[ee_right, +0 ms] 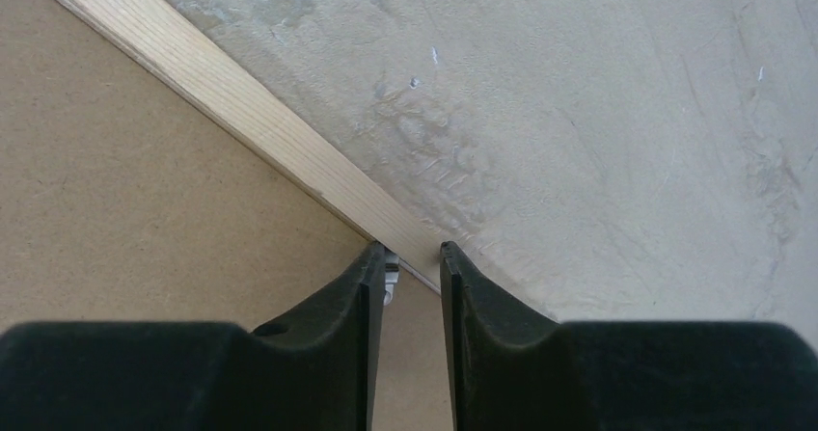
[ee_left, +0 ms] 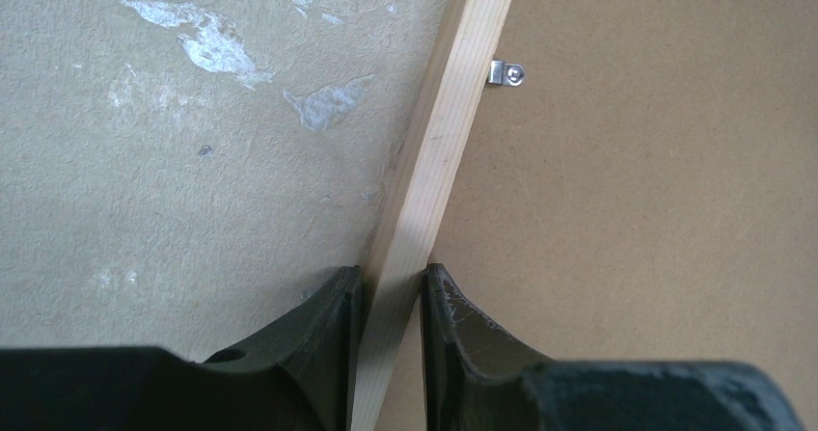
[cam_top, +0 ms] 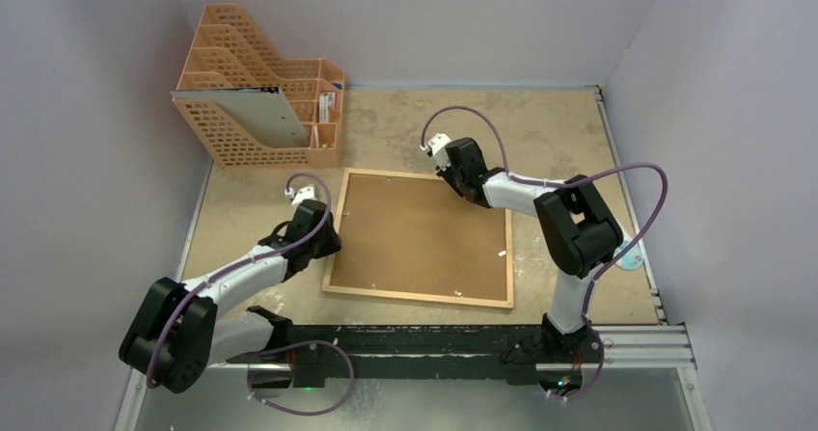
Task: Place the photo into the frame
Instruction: Install the photo frame at the center of the board.
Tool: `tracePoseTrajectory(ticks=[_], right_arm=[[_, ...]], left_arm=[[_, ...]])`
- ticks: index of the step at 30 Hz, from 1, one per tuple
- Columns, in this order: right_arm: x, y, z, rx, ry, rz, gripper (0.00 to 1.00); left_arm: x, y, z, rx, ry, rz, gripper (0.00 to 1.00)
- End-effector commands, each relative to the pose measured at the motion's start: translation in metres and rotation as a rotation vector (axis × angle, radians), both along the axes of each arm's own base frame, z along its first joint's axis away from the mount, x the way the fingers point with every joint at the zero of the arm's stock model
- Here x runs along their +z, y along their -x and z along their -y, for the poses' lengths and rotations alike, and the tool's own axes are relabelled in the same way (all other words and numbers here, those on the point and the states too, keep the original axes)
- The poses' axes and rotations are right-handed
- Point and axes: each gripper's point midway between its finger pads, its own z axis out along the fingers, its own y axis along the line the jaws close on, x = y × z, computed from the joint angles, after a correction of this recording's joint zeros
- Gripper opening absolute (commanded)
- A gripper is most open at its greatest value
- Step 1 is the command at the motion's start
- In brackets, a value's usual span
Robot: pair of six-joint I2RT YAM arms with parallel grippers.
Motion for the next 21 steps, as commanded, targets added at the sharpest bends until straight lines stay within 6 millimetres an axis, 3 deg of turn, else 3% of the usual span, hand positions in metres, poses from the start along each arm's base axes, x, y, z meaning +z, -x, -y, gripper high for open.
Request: tracePoseTrajectory(ticks=[1, 14, 21], right_arm=[[-0.016, 0.011, 0.004, 0.019, 0.036, -0.065, 0.28], [-0.015, 0.015, 0.029, -0.001, 0.09, -0.07, 0.22], [-0.015, 0.013, 0.031, -0.027, 0.079, -0.069, 0.2]], left_arm=[[-0.018, 0.019, -0.017, 0.018, -0.074, -0.1, 0.16], [-0.018, 0.022, -0.027, 0.051, -0.106, -0.11, 0.16], [-0.018, 0.021, -0.026, 0.05, -0.1, -0.108, 0.15]])
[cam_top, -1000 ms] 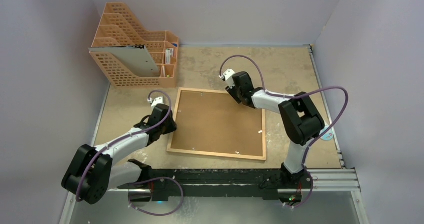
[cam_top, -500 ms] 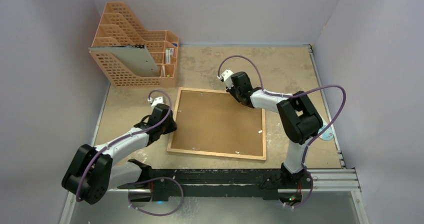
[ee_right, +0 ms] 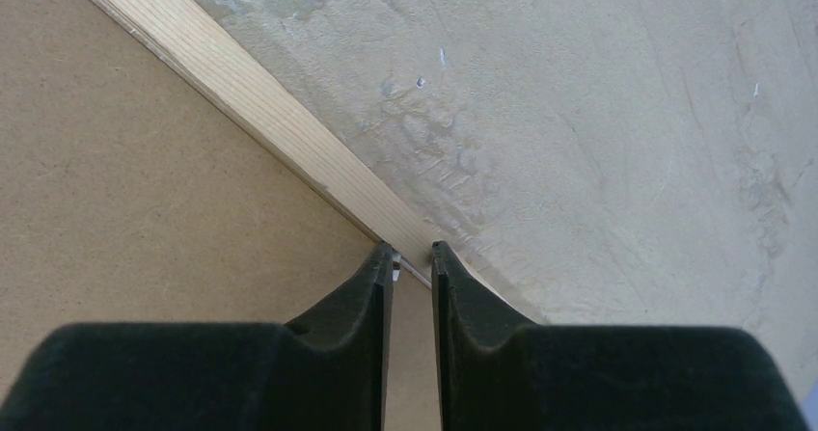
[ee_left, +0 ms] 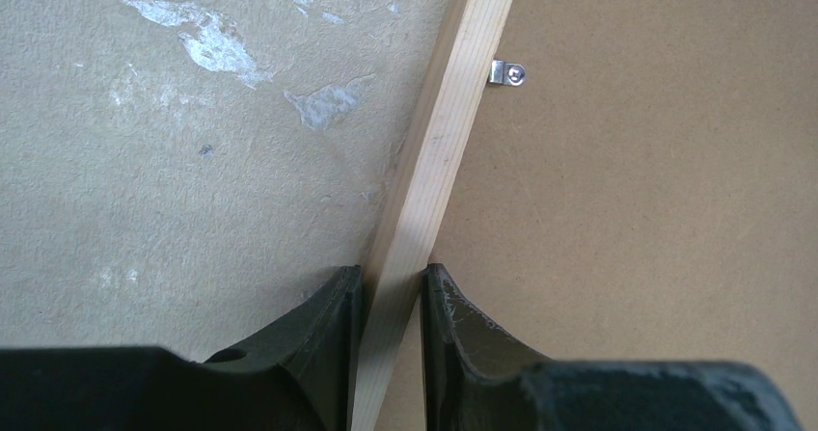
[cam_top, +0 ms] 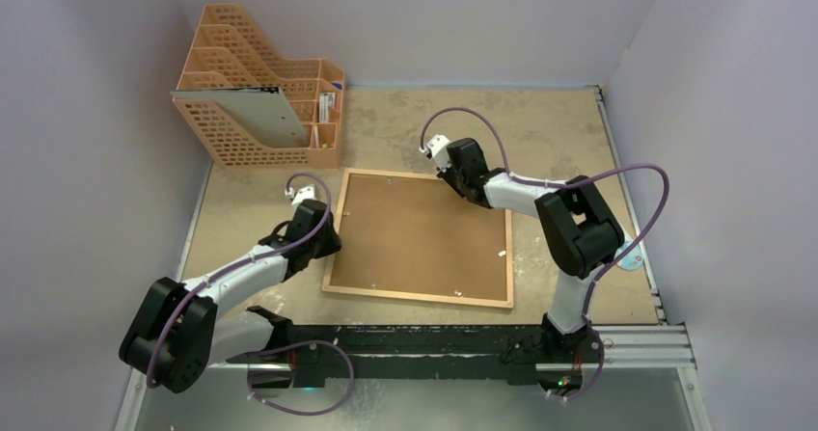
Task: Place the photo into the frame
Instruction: Install the photo frame at the center of the board.
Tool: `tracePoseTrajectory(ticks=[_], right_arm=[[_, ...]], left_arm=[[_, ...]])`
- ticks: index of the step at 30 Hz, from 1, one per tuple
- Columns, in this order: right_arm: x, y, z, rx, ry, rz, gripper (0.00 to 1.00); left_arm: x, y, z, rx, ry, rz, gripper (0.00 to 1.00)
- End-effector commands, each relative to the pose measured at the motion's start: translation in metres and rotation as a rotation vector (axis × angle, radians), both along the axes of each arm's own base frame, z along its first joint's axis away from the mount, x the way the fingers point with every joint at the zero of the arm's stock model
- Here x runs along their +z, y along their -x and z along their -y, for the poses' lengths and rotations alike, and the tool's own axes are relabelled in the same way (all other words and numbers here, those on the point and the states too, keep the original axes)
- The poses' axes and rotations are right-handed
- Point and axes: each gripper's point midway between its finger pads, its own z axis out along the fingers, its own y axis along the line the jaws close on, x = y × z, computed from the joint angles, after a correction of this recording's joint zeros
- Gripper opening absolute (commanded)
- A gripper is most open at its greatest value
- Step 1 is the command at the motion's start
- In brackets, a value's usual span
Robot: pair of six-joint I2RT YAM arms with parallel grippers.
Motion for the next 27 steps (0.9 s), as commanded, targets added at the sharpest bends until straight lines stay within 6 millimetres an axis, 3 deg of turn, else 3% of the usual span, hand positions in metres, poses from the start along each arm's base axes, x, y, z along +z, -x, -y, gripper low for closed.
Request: tracePoseTrajectory(ticks=[1, 7, 13, 21, 27], right_arm=[[-0.015, 0.011, 0.032, -0.075, 0.066, -0.064, 0.2], [-0.021, 0.014, 0.047, -0.104, 0.133, -0.075, 0.19], [-0.015, 0.012, 0.06, -0.137, 0.192, -0.044, 0.2], [0.017, -0.005, 0.056, -0.168, 0.144, 0.067, 0.28], [0.036, -0.01, 0.019, -0.092, -0.005, 0.094, 0.36]], left_arm=[[-0.018, 0.021, -0.025, 0.047, -0.096, -0.106, 0.15], [-0.019, 0.021, -0.026, 0.05, -0.1, -0.111, 0.15], [-0.02, 0.022, -0.027, 0.051, -0.102, -0.115, 0.14], [-0.02, 0.021, -0.024, 0.043, -0.091, -0.113, 0.14], [-0.018, 0.018, -0.016, 0.015, -0.059, -0.1, 0.15]])
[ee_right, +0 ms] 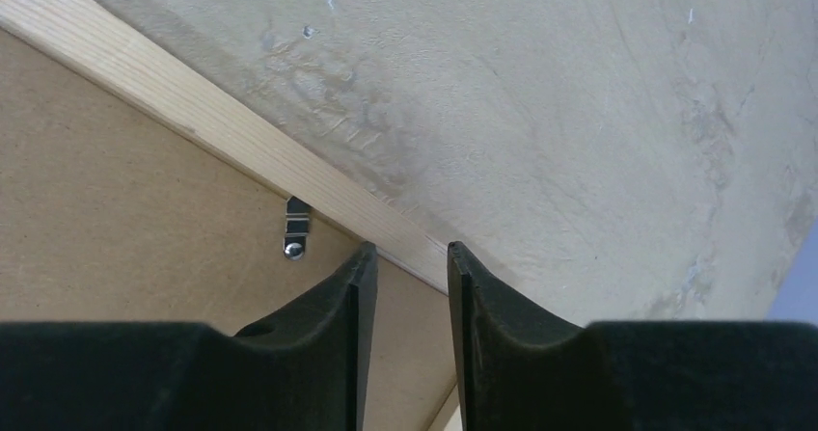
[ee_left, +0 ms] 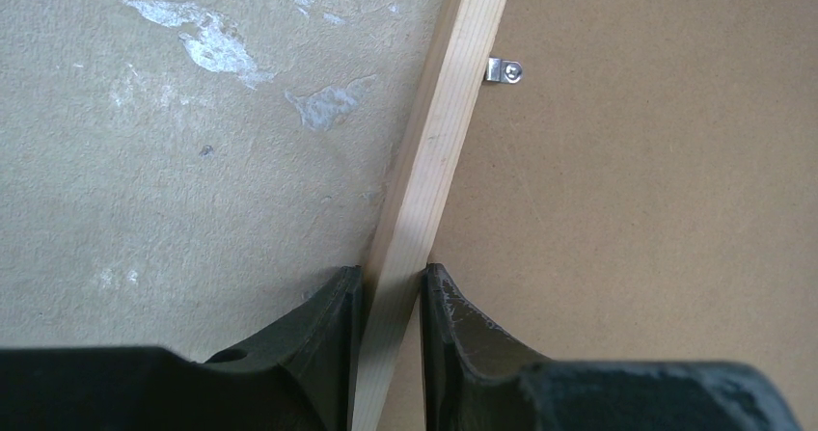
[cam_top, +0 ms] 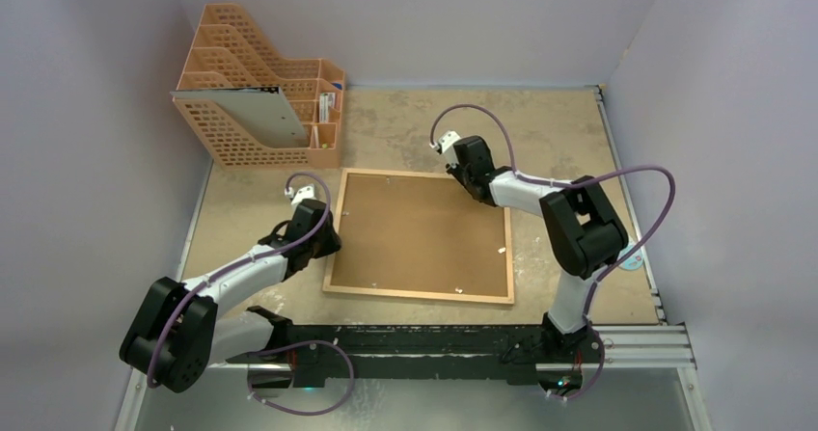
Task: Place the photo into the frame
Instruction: Install the photo frame at the center of the board.
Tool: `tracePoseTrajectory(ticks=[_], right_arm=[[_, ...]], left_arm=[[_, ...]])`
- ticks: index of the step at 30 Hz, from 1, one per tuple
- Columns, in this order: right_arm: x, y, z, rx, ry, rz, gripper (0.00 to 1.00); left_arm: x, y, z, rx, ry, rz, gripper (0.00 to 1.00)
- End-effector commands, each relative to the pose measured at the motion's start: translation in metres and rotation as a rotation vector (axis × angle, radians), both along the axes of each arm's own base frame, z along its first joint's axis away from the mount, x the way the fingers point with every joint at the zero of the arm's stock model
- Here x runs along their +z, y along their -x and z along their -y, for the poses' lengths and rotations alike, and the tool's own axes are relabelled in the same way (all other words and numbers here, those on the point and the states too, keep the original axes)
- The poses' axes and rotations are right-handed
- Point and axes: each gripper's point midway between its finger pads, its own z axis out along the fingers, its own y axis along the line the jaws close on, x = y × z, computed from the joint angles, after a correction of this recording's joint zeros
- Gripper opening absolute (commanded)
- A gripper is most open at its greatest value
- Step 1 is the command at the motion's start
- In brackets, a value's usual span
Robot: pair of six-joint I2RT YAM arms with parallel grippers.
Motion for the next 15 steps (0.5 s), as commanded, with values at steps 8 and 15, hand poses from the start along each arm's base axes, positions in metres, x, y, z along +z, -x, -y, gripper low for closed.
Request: tracePoseTrajectory(ticks=[8, 15], right_arm=[[0.051, -0.003, -0.046, 0.127, -0.208, 0.098, 0.41], [0.022, -0.001, -0.043, 0.105, -0.109, 0.055, 0.42]], left_arm=[[-0.019, 0.018, -0.011, -0.007, -0.045, -0.096, 0.16], [-0.018, 0.018, -0.011, -0.008, -0.043, -0.094, 0.16]])
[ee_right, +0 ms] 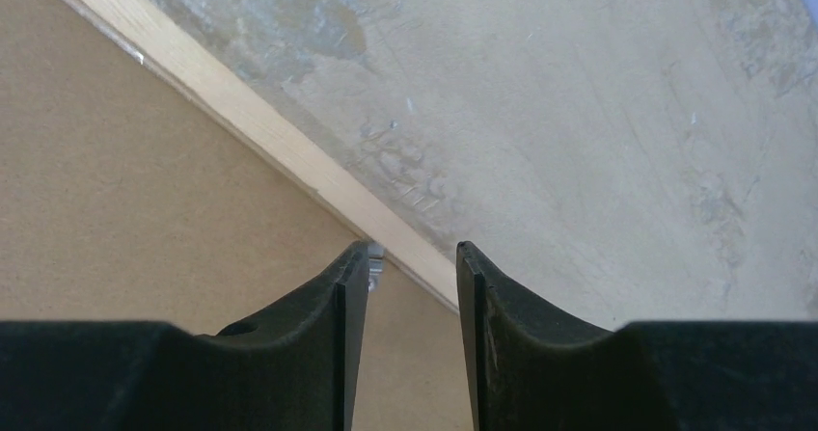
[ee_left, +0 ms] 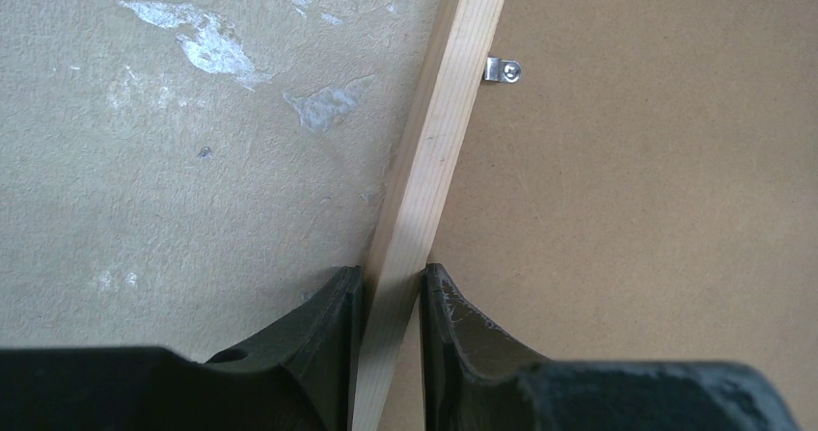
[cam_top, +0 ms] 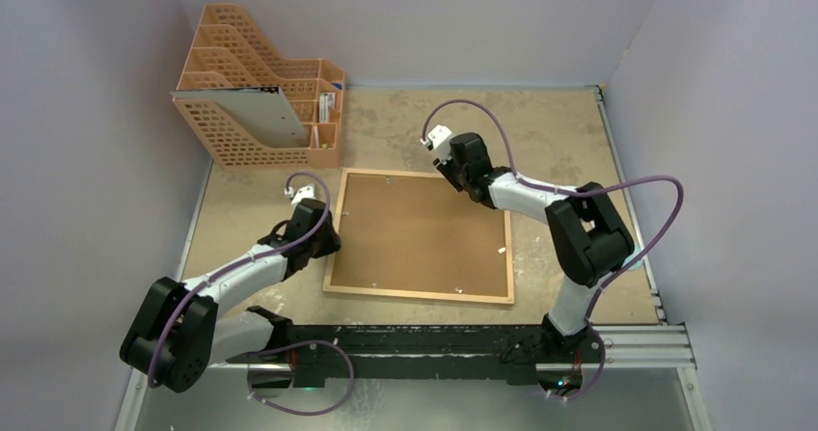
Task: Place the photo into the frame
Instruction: Install the photo frame at the center of the board.
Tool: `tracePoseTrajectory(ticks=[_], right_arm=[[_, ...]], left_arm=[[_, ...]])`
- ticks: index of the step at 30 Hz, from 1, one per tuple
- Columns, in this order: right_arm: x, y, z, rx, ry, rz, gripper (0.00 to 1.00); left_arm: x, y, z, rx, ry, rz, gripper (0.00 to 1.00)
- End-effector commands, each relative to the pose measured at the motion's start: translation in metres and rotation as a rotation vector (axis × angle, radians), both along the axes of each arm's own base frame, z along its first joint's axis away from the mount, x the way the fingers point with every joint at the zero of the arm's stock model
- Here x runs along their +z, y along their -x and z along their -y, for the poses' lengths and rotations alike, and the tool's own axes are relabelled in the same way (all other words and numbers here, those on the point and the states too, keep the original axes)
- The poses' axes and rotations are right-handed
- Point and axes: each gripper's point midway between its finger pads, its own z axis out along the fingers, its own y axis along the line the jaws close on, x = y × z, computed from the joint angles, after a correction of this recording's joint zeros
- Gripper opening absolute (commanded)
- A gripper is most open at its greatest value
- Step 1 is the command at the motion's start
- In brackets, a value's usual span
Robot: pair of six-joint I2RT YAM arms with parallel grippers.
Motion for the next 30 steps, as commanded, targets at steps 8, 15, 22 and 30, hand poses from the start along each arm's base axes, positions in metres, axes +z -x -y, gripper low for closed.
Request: tracePoseTrajectory(ticks=[8, 15, 22, 30], right_arm=[[-0.026, 0.005, 0.006, -0.021, 0.123, -0.024, 0.41], [-0.041, 0.01, 0.022, -0.057, 0.212, -0.05, 0.4], [-0.051, 0.008, 0.025, -0.08, 0.217, -0.052, 0.38], [-0.06, 0.004, 0.027, -0.141, 0.206, -0.046, 0.38]], left_arm=[[-0.019, 0.018, -0.012, 0.001, -0.053, -0.094, 0.17], [-0.019, 0.018, -0.013, 0.006, -0.056, -0.095, 0.17], [-0.018, 0.017, -0.013, 0.006, -0.059, -0.095, 0.17], [-0.019, 0.018, -0.012, 0.0, -0.058, -0.098, 0.16]])
